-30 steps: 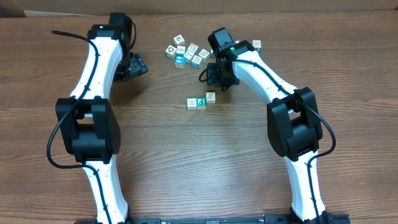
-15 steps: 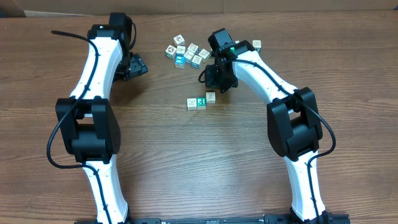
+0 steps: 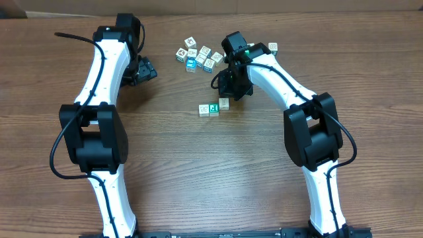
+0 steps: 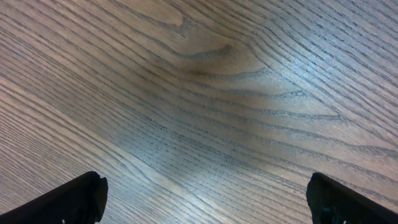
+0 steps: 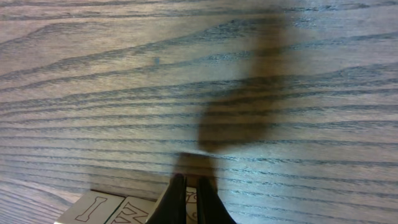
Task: Form a horizontal line
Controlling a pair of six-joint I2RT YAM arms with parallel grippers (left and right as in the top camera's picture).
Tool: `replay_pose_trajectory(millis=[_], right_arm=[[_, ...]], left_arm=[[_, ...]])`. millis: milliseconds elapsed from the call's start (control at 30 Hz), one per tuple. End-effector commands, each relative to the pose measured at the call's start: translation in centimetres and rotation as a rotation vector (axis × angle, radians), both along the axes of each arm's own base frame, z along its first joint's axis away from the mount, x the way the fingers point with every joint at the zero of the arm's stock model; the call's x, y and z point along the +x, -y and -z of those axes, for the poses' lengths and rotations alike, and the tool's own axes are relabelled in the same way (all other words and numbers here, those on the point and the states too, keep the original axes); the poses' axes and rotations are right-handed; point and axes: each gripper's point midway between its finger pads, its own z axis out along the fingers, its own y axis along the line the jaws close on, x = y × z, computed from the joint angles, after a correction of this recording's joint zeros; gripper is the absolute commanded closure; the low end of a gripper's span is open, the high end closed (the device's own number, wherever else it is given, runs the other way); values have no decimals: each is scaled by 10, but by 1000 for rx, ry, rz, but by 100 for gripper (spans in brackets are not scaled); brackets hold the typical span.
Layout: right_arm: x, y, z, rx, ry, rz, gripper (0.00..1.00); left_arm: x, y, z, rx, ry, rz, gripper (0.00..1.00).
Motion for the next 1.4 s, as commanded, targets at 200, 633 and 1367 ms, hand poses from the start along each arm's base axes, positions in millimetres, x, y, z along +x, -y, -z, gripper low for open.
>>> replay_pose_trajectory(millis=[200,633,1367], right_arm=[[2,-6,-12,20,22,-1,96],[-10,-8,-12,43,-30,-14,96],[-14,-6,-11,34,-45,-24,96]], left_arm=[[5,0,-15,9,40,6,0],[5,0,-15,9,39,6,0],[5,0,-15,9,39,6,0]])
